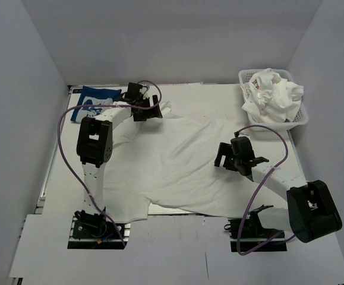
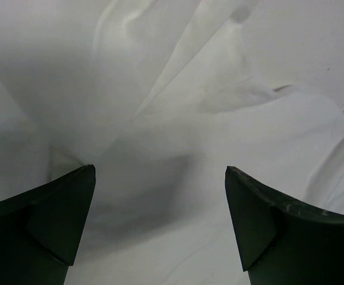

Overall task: Fold and stack the t-shirts
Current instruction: Flatten out the tshirt

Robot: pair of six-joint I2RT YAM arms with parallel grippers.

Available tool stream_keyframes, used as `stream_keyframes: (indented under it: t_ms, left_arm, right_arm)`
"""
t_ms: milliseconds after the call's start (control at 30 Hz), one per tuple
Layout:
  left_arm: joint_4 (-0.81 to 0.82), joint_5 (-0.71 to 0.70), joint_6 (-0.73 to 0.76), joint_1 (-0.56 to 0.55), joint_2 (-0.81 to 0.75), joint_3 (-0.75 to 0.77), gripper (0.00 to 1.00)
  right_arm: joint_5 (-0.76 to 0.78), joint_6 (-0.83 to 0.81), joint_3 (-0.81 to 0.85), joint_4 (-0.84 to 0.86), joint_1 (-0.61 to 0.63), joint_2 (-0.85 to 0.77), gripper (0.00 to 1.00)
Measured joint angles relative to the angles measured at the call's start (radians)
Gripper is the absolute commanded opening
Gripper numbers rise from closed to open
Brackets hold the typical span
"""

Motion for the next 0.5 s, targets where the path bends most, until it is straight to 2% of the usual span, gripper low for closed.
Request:
stream_keyframes:
  t_ms: [167,333,433,500]
  left_arm:
    - [0.051,-0.033,-0.024,0.0,0.075,0.111,0.99]
    - [0.106,-0.125,-0.054,0.003,0.279,0.385,0.99]
    - [0.216,-0.162,-0.082,0.014,0.377,0.497,0.99]
    - [0.317,-0.185,-0.1,0.024,0.407,0.52,0.99]
  right_arm:
    - [0.003,0.0,0.002,0.005,0.0,0.012,0.9]
    - [0.005,0.0,0.017,0.005,0.0,0.03,0.9]
    - [0.006,0.0,0.018,0.005,0.0,0.031,0.9]
    - [0.006,0.0,0.018,0.005,0.0,0.031,0.9]
